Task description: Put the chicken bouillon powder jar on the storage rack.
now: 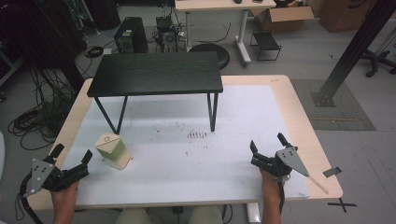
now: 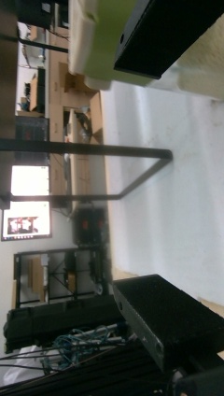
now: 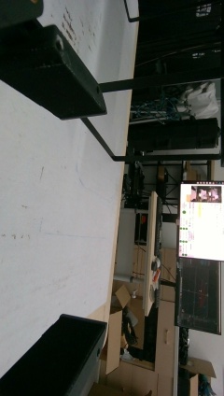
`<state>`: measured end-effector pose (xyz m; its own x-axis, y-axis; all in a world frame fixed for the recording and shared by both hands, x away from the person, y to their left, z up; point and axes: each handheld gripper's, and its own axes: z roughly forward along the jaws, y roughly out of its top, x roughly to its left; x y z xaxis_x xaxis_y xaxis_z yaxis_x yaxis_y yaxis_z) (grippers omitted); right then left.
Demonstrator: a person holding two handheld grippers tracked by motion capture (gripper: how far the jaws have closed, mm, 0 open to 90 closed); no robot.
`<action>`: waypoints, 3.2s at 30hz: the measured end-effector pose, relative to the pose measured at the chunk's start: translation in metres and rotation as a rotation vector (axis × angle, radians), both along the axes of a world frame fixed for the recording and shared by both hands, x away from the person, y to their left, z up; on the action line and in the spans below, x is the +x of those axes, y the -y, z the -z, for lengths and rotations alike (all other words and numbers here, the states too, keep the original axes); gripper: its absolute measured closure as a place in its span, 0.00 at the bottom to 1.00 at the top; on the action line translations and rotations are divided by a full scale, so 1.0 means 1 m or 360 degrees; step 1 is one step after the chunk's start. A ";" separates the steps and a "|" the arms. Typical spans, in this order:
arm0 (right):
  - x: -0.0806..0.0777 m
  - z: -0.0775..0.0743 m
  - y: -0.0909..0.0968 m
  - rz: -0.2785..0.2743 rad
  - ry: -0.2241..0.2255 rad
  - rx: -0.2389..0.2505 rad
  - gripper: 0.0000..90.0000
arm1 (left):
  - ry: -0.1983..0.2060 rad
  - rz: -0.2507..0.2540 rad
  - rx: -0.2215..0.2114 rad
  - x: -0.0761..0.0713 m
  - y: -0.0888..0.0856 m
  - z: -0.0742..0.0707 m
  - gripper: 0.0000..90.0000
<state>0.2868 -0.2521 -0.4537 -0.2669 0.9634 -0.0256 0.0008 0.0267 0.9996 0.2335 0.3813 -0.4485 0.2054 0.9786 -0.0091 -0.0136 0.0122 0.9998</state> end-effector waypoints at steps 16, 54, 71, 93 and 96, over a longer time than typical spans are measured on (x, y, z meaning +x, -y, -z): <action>0.000 0.000 0.000 -0.0003 0.0001 -0.0011 0.00 | 0.0036 0.0092 -0.0063 -0.016 0.012 -0.028 0.00; -0.001 0.000 -0.001 -0.0008 0.0010 -0.0023 0.00 | -0.0210 0.0149 0.0086 -0.014 0.072 -0.020 0.00; 0.000 0.000 -0.001 -0.0011 0.0009 -0.0021 0.00 | -0.0421 0.0158 0.0170 0.010 0.087 -0.014 0.01; -0.001 0.000 0.000 -0.0011 0.0015 -0.0005 0.00 | -0.0569 0.0121 0.0241 0.024 0.092 -0.009 0.12; -0.001 0.000 0.000 -0.0011 0.0015 -0.0003 0.00 | -0.0588 0.0134 0.0238 0.025 0.092 -0.008 0.16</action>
